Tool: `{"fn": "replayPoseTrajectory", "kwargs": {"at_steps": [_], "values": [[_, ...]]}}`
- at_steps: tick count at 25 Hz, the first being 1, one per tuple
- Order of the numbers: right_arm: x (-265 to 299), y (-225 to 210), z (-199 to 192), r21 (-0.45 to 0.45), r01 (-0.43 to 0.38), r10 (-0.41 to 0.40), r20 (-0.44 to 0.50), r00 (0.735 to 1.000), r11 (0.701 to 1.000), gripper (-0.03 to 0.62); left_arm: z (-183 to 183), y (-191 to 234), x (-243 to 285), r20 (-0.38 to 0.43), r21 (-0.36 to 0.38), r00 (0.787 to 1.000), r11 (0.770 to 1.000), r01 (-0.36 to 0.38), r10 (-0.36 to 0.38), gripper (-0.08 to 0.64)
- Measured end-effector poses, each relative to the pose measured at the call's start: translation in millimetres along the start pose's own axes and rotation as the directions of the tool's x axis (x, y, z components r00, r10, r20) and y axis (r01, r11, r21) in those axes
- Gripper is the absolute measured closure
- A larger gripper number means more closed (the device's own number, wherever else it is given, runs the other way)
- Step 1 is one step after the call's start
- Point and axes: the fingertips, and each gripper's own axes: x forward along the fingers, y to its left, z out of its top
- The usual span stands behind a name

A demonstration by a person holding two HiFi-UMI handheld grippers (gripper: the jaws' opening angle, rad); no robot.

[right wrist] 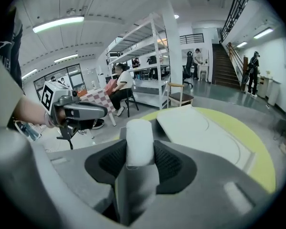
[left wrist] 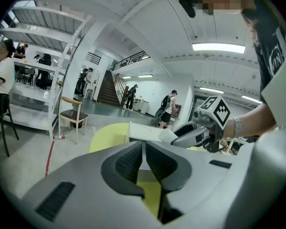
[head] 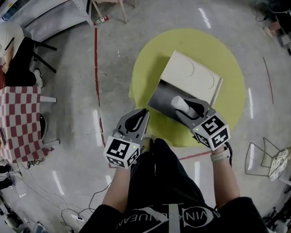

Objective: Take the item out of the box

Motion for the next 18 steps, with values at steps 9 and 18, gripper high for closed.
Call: {"fn": "replayPoseTrajectory", "kwargs": {"at_steps": [9,18], "values": [[-23.1,-1.9,16.4,0.071,0.022,-0.03,0.116,0.993,0.997,0.414,18.7,-8.4,5.6,0.021,0.025,1.0,0.999,0.022,-0.022,0.532],[-43.3,-1.1,33.6,0.105,0.044,-0.066,0.216,0.974,0.993,0.414,40.3,-14.4,8.3,0.054,0.047,0.997,0.998,0.043,-0.046,0.532]]}}
